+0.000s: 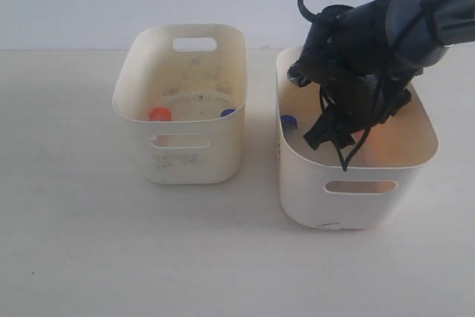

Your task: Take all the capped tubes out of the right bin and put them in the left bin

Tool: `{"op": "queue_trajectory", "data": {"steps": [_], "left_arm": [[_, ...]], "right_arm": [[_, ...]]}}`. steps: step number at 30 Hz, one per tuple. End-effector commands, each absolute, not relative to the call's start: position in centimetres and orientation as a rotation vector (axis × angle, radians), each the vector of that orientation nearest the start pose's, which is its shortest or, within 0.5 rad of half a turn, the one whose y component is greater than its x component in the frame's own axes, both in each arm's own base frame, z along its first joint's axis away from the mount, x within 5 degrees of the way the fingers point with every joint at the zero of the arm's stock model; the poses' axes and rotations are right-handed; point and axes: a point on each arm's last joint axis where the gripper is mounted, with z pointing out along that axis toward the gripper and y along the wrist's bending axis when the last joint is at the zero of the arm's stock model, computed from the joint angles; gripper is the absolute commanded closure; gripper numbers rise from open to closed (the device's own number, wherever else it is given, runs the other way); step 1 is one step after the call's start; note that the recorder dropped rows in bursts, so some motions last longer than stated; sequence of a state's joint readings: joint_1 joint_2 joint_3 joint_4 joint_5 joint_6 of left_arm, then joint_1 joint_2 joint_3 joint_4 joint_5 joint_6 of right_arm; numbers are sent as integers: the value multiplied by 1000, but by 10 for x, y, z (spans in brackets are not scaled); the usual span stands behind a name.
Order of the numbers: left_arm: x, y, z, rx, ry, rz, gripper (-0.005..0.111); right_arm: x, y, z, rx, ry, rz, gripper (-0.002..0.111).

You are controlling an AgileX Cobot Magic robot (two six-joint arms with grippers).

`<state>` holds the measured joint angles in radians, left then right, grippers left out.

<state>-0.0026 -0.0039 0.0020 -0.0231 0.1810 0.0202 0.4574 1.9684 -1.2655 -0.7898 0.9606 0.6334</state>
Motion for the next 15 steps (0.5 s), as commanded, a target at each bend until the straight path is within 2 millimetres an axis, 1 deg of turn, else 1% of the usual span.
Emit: {"op": "queue_trajectory", "data": {"steps": [1, 5, 8, 11, 15], "left_arm": [[56, -1, 197, 3, 1658, -19, 103], [56, -1, 197, 3, 1658, -19, 103], [56, -1, 197, 3, 1658, -19, 103], [56, -1, 197, 3, 1658, -19, 103], [56, -1, 197, 3, 1658, -19, 103]], "right_arm": [[358, 115, 167, -283, 2731, -769, 41], [364, 116, 164, -234, 2792, -840, 41], [372, 127, 158, -161, 2868, -748, 41], [372, 129, 153, -105, 2920, -761, 41], [373, 130, 144, -98, 2953, -792, 41]]}}
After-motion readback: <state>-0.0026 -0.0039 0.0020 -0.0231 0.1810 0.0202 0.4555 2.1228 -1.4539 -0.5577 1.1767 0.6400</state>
